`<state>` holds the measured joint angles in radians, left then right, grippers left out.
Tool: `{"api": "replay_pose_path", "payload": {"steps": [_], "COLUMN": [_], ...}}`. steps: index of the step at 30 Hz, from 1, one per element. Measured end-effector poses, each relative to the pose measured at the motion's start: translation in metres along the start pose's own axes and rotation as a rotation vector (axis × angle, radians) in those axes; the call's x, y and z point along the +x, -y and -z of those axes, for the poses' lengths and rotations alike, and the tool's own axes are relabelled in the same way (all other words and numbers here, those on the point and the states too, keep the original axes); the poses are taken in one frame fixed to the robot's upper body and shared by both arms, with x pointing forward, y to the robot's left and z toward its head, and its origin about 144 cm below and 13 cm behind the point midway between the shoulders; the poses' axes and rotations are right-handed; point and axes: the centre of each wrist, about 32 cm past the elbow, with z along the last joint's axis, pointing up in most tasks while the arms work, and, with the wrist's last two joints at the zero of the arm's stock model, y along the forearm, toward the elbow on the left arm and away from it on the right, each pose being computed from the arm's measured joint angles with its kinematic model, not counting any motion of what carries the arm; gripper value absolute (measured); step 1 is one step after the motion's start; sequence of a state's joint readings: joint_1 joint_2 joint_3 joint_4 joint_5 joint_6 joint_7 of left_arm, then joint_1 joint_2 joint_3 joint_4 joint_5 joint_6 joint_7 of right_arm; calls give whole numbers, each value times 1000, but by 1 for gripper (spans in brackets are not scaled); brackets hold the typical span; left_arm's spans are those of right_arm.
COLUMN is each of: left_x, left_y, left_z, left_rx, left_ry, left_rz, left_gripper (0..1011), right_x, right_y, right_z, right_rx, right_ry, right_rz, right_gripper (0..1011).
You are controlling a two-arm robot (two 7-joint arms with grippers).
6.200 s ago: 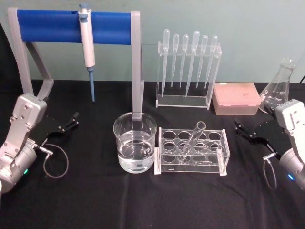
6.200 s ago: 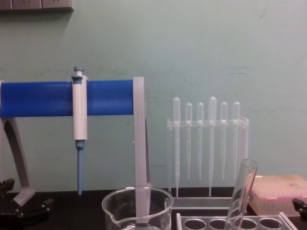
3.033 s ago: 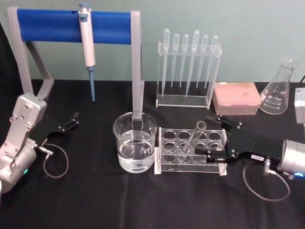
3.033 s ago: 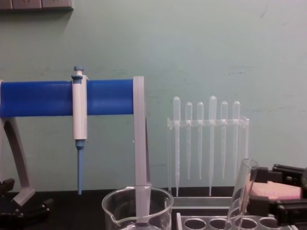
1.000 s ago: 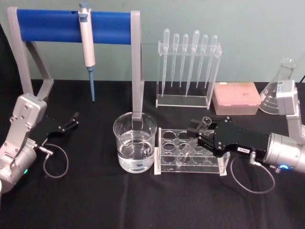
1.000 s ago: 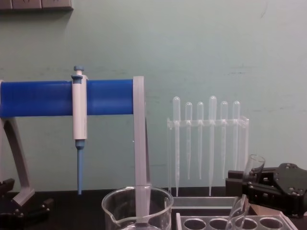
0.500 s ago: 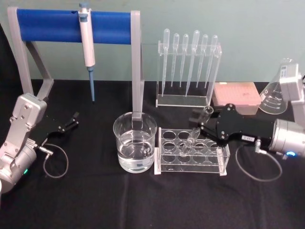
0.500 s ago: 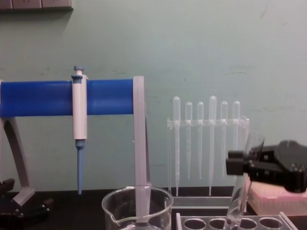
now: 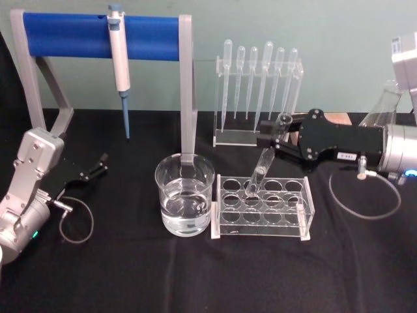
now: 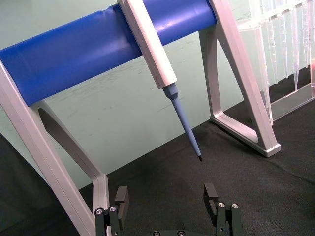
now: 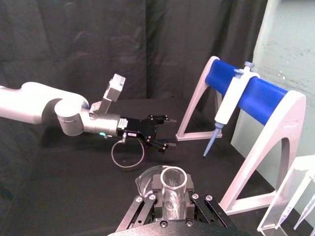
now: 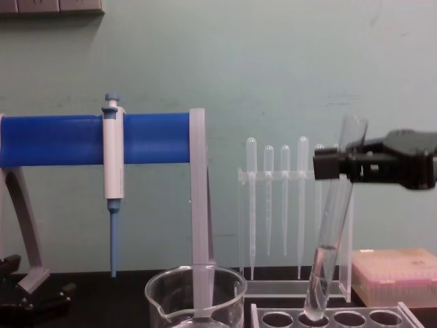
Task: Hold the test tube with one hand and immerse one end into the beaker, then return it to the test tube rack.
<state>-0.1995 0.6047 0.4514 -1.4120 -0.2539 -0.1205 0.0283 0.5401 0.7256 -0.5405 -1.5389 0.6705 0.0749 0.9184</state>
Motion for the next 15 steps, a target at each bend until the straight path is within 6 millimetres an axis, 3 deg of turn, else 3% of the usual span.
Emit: {"api": "replay_pose_path", "payload": {"steps": [7,15], "left_x": [0,0], "left_y": [0,0], "left_z": [0,0], "left_rx": [0,0], "left_ry": [0,0], "left_rz": [0,0], "left_gripper": [1000,1000], "right_x": [6,8], "right_y": [-1,-1], "right_z": [-22,-27], "right_rx": [-21,-36], "right_ry": [12,11], "right_rz": [-12,-17], "right_gripper": [225,226]}}
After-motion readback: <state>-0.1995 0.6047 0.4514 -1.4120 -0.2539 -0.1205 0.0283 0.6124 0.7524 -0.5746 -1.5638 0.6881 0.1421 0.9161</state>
